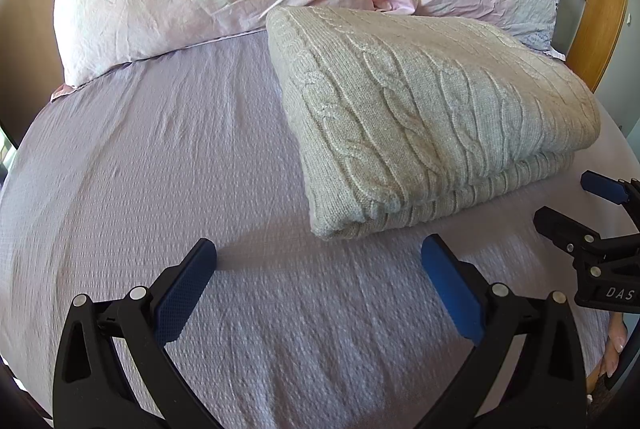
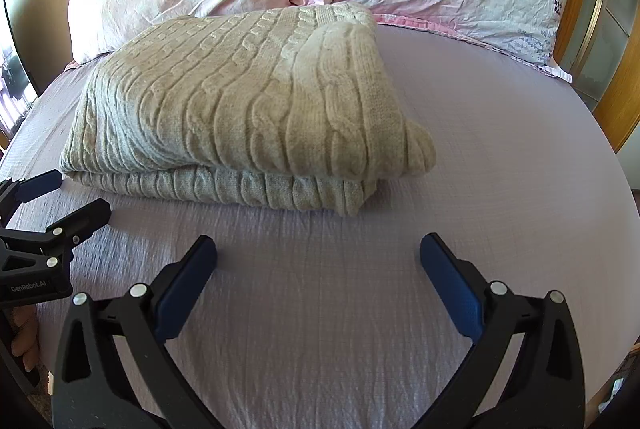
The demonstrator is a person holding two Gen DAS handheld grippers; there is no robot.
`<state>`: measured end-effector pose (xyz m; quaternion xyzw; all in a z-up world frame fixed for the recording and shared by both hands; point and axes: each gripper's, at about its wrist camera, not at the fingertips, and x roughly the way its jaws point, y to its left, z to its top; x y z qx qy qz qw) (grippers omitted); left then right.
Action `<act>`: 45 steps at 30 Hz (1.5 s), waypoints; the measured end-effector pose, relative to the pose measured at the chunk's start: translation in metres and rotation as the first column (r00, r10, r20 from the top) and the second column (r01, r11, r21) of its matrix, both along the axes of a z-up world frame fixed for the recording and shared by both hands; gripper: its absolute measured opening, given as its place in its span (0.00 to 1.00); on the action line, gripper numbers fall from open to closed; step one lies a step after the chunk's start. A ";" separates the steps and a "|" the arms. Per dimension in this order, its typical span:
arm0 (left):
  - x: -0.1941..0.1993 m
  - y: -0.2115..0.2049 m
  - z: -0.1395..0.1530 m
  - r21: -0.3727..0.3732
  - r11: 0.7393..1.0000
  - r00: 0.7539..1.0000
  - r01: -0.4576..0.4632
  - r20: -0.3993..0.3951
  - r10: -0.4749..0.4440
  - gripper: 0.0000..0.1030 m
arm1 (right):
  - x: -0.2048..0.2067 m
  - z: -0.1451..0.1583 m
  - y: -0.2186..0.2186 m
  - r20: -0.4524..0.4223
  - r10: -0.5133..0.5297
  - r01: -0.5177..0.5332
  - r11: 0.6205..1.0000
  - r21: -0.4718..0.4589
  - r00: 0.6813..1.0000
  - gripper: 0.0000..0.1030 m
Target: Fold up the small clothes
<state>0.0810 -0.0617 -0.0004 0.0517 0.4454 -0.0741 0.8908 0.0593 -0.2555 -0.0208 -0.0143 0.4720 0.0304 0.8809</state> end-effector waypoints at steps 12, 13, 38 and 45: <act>0.001 0.000 0.000 0.000 1.000 1.000 -0.005 0.006 0.005 0.99 | 0.000 0.000 0.000 0.000 0.000 0.000 1.000 0.000 1.000 0.98; 0.001 0.000 0.000 0.000 1.000 1.000 -0.005 0.006 0.005 0.99 | 0.001 0.000 0.000 0.000 0.000 0.000 1.000 0.000 1.000 0.98; 0.000 0.000 0.000 -0.001 1.000 1.000 -0.009 0.006 0.009 0.99 | 0.001 0.000 0.000 0.000 -0.002 0.002 1.000 0.000 1.000 0.98; 0.000 0.000 0.000 -0.001 1.000 1.000 -0.009 0.006 0.009 0.99 | 0.001 0.000 0.001 0.000 -0.002 0.002 1.000 0.000 1.000 0.98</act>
